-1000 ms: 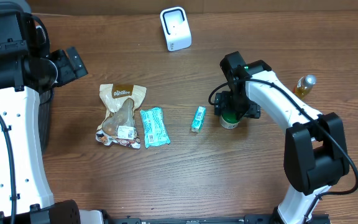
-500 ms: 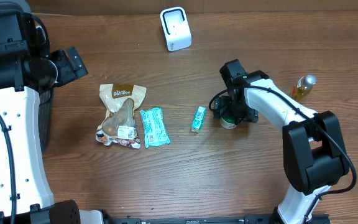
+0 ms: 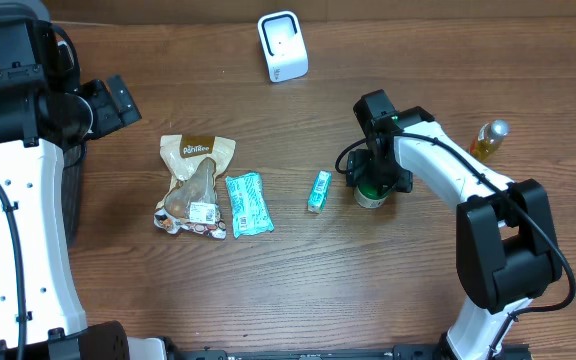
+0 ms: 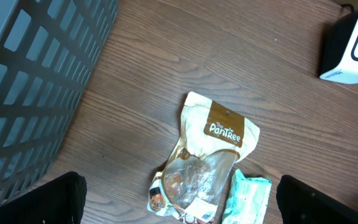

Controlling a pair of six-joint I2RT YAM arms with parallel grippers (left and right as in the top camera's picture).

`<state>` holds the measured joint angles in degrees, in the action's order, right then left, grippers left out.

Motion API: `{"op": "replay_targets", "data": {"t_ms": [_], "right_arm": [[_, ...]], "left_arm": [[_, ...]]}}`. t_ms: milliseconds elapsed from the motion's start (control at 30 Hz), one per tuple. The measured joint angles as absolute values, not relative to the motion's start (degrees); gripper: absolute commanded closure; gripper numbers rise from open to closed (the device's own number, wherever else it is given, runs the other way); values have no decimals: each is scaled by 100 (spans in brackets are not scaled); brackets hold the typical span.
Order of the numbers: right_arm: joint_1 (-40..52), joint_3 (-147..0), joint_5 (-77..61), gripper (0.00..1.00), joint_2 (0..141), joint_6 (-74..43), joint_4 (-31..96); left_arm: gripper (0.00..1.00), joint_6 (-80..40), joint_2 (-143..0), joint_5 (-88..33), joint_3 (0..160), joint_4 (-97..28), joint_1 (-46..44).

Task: Scan the item barcode
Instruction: 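Close the right gripper around the jar and hold it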

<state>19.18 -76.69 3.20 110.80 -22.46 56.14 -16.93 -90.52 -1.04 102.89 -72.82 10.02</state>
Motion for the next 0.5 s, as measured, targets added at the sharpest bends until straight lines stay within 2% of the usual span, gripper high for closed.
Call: {"op": "replay_targets", "data": {"t_ms": [500], "right_arm": [[1918,-7649,320,21,11080,-2248,5551]], "left_arm": [[0,-1693,-9052,-104,10289,-7282,1002]]}}
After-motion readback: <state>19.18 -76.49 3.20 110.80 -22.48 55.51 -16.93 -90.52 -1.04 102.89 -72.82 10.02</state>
